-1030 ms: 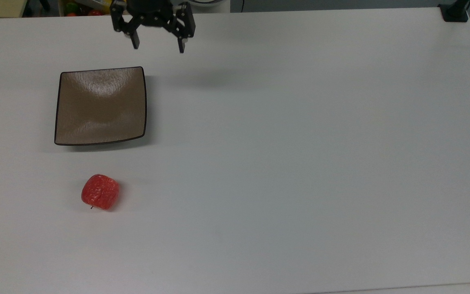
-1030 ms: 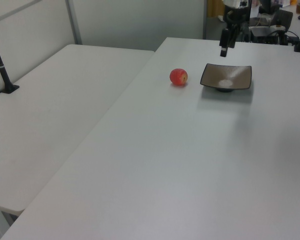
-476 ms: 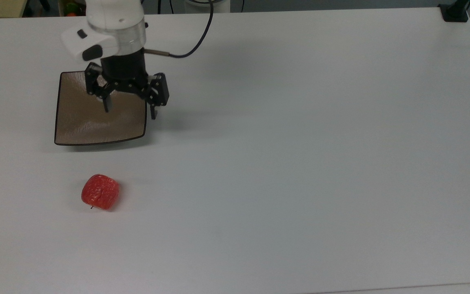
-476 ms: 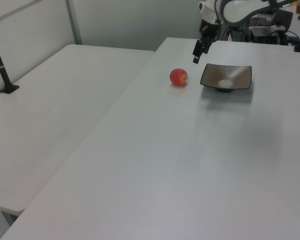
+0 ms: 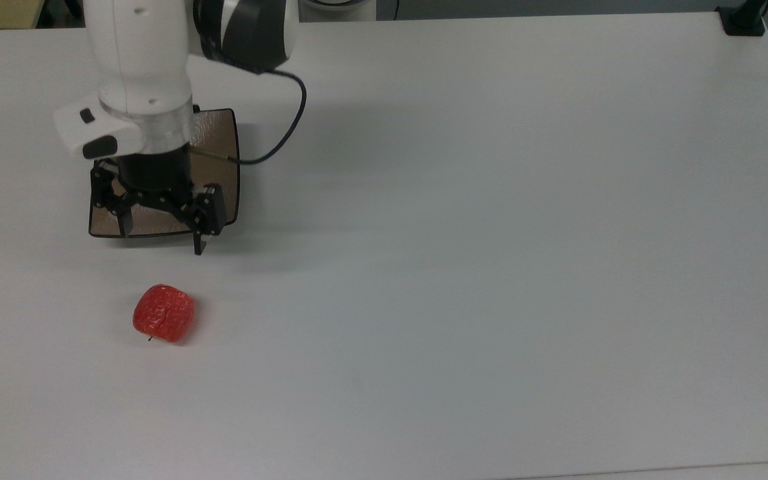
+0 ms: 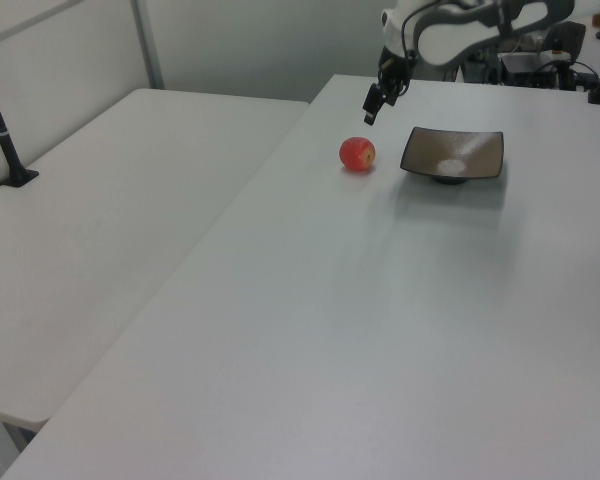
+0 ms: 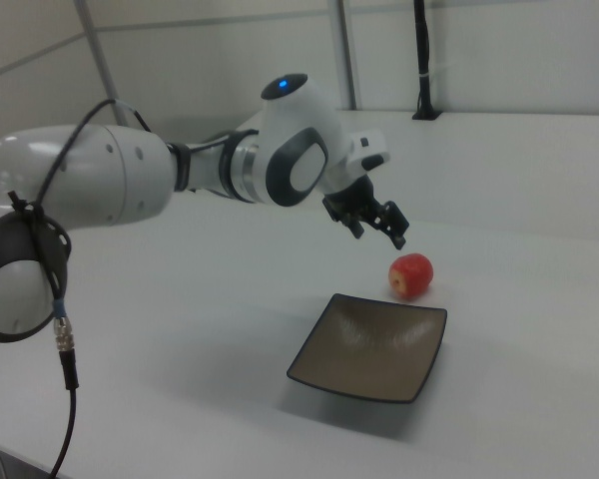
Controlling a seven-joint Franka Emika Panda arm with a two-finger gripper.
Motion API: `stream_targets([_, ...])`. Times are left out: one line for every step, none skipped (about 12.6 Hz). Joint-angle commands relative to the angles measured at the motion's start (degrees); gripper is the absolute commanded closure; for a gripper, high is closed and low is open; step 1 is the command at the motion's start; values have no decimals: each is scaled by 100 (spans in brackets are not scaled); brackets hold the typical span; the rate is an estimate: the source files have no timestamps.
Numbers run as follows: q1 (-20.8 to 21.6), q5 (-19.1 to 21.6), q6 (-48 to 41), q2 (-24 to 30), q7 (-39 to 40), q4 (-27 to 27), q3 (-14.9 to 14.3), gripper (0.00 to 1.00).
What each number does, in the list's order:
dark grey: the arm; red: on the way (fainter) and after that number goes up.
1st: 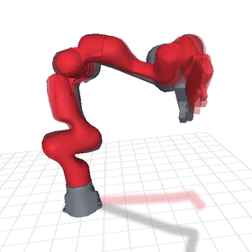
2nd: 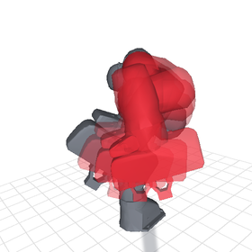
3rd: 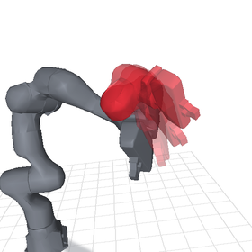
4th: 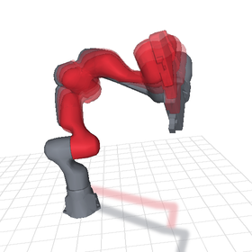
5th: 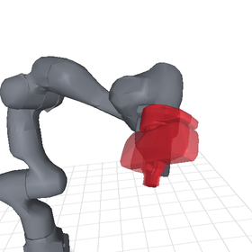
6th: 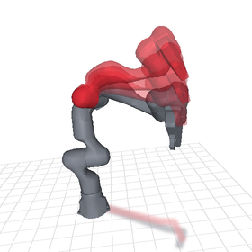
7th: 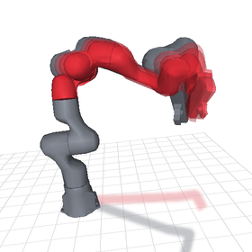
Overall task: Apples placed on a ceramic plate
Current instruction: 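Move the open gripper down over the red apple, then lower the gripper around the red apple and close it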
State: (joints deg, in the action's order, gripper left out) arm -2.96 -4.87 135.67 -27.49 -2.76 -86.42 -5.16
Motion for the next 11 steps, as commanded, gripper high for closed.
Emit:
stream_targets([41,-365,468,-485,-453,318,-64,0])
stream_targets([32,-401,530,-625,-462,440,-64,0])
stream_targets([32,-401,540,-766,-462,563,-73,0])
stream_targets([24,-427,575,-880,-462,669,-82,0])
stream_targets([-3,-471,697,-977,-462,687,-99,0])
stream_targets([-3,-471,855,-1056,-462,687,-99,0])
stream_targets([-12,-471,952,-1144,-462,714,-108,0])
stream_targets([-12,-471,970,-1180,-462,723,-117,0])
stream_targets([-3,-480,1040,-1258,-488,723,-160,0])
stream_targets([-3,-480,1136,-1311,-497,723,-161,0])
stream_targets([-20,-471,1198,-1347,-506,723,-161,0])
